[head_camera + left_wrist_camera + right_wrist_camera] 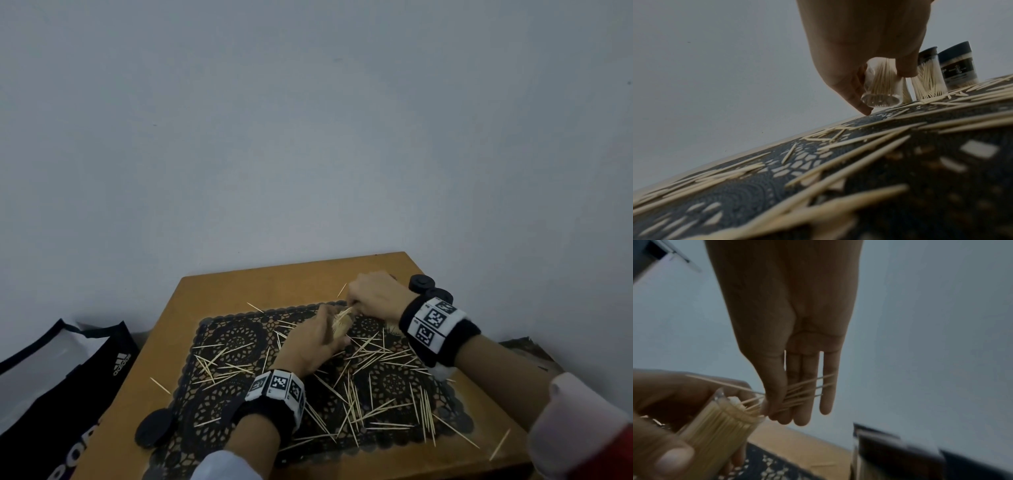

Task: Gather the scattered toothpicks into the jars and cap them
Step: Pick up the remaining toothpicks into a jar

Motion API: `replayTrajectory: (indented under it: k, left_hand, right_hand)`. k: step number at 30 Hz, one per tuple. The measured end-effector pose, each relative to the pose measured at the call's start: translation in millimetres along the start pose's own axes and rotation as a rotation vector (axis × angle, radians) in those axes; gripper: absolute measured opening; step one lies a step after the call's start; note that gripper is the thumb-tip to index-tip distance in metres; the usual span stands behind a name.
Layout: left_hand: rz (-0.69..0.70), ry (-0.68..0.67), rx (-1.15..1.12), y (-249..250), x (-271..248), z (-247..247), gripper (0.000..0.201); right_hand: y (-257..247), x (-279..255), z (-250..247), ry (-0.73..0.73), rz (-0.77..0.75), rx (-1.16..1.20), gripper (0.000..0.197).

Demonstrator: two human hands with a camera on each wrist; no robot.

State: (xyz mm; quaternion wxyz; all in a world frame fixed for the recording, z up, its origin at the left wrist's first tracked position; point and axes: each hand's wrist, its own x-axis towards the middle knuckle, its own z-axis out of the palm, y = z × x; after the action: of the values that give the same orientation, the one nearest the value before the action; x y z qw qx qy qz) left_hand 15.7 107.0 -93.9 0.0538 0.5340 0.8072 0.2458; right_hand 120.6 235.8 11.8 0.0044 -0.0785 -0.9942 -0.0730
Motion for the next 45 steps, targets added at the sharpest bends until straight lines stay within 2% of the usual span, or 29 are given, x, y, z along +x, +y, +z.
replayTrajectory:
  k: [7,10,13,17,20,23,26,31,34,36,40,45]
  left_hand:
    - [-0.009,0.036,-0.009,-4.5,2.2,-1.1,0.057]
    - [0.0,0.043,-0.016,-0.4,2.6,0.8,0.065]
    - [-0.022,0.028,0.003,-0.9,3.2,4.7,0.08]
    - [-0.038,0.052,-0.02,-1.0,2.7,5.4,0.081]
    - [-0.063,0.06,-0.003,1.7,0.9,3.7,0.073]
    - [-0.078,0.058,-0.012,-1.6,1.7,2.9,0.067]
    - [-0.084,0.065,-0.019,-6.4,3.7,4.3,0.067]
    - [-0.077,0.075,-0.032,-8.5,3.8,4.7,0.068]
    - [-0.082,0.076,-0.036,-9.5,4.5,4.8,0.074]
    - [-0.085,0.075,-0.036,-8.5,4.3,3.8,0.077]
    - [-0.054,0.086,-0.048,-3.9,1.5,0.9,0.071]
    - [-0.027,0.081,-0.059,-2.1,0.0,-0.1,0.07]
  right_hand:
    - [-3.6,16.5,-17.0,-0.001,-0.042,-0.043,0.014]
    - [-7.4,22.7,-16.9,-0.036,-0.046,0.082,0.017]
    - [-8.4,27.7,-16.0,-0.077,-0.074,0.243,0.03]
    - [-3.2,35.0,-14.7,-0.157,-0.049,0.339,0.041]
    - [5.9,39.0,-13.9,-0.193,-0.011,0.475,0.034]
    - [12.6,39.7,-14.1,-0.128,0.02,0.54,0.016]
    - [15.1,39.6,-12.6,-0.101,0.019,0.545,0.009]
    - [13.5,41.8,-11.1,-0.075,-0.032,0.686,0.018]
    - [11.7,42.8,-8.1,0.035,-0.005,0.788,0.018]
    - [11.4,43.0,-5.3,0.084,0.024,0.773,0.017]
    - [7.0,41.0,2.1,0.038,-0.025,0.728,0.023]
    - [5.0,41.5,11.0,0.126,0.032,0.825,0.015]
